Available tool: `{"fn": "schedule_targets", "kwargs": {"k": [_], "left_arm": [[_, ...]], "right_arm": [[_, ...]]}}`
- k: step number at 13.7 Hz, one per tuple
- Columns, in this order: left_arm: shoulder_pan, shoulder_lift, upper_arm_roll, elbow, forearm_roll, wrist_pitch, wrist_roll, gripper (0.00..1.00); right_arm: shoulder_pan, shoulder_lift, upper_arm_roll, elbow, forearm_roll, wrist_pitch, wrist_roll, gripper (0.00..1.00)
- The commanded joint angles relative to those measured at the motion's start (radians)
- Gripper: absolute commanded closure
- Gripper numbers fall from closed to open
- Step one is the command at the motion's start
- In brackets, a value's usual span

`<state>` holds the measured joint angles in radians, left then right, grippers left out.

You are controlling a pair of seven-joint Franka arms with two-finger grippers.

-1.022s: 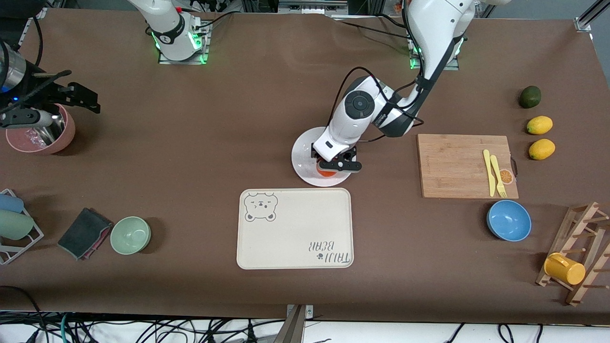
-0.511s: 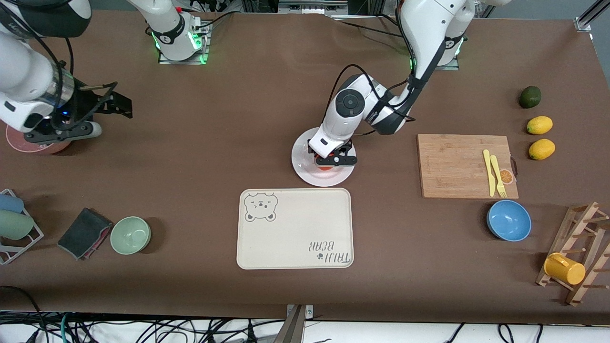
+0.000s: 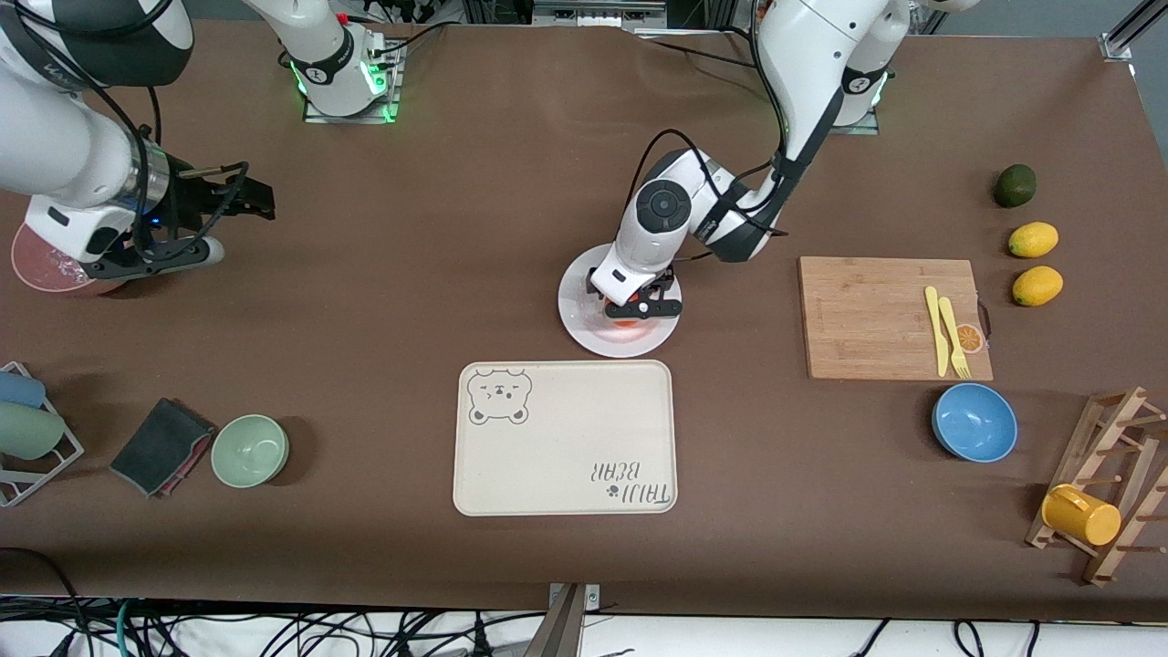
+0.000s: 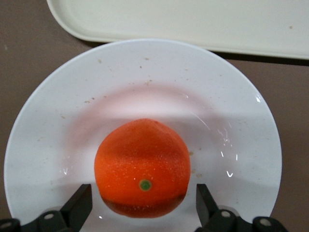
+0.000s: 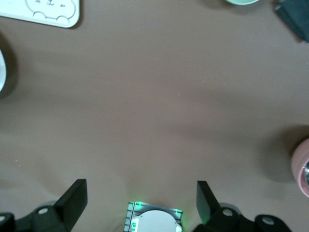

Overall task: Place orange and plate with both arms
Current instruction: 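Open the left gripper and withdraw it while the right gripper reaches the plate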

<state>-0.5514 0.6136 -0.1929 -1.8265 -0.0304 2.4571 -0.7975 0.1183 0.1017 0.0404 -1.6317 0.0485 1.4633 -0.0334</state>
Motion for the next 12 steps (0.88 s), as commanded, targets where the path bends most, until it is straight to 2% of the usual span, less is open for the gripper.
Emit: {"fn": "schedule_targets", "kwargs": {"k": [1, 3, 4, 6, 7, 8, 10, 12], "left_arm": [[-0.022, -0.049, 0.029, -0.005, -0.011, -0.009, -0.029, 0.00], [-0.006, -0.127, 0.038, -0.017, -0.008, -0.049, -0.045, 0.00], [0.034, -0.182, 0.039, -0.020, -0.003, -0.087, -0.037, 0.00], [0.115, -0.283, 0.053, -0.030, -0.003, -0.127, 0.036, 0.00], [0.181, -0.342, 0.053, -0.048, -0.003, -0.127, 0.082, 0.00], [0.241, -0.389, 0.052, -0.057, -0.014, -0.132, 0.128, 0.00], [0.312, -0.448, 0.053, -0.037, -0.005, -0.231, 0.149, 0.00], [0.394, -0.494, 0.055, 0.013, -0.002, -0.344, 0.182, 0.00]], "right_arm": [[0.015, 0.059, 0.000, 0.036, 0.066, -0.023, -0.020, 0.00], [0.056, 0.120, 0.000, 0.105, 0.077, -0.029, -0.023, 0.00], [0.066, 0.148, 0.000, 0.128, 0.118, -0.029, -0.020, 0.00], [0.069, 0.190, -0.002, 0.118, 0.273, -0.014, -0.010, 0.00], [0.081, 0.219, 0.000, 0.113, 0.310, -0.003, -0.007, 0.00], [0.127, 0.240, 0.000, 0.089, 0.313, 0.052, -0.007, 0.00], [0.161, 0.242, 0.010, -0.015, 0.336, 0.231, -0.007, 0.00], [0.165, 0.243, 0.045, -0.123, 0.488, 0.372, 0.000, 0.00]]}}
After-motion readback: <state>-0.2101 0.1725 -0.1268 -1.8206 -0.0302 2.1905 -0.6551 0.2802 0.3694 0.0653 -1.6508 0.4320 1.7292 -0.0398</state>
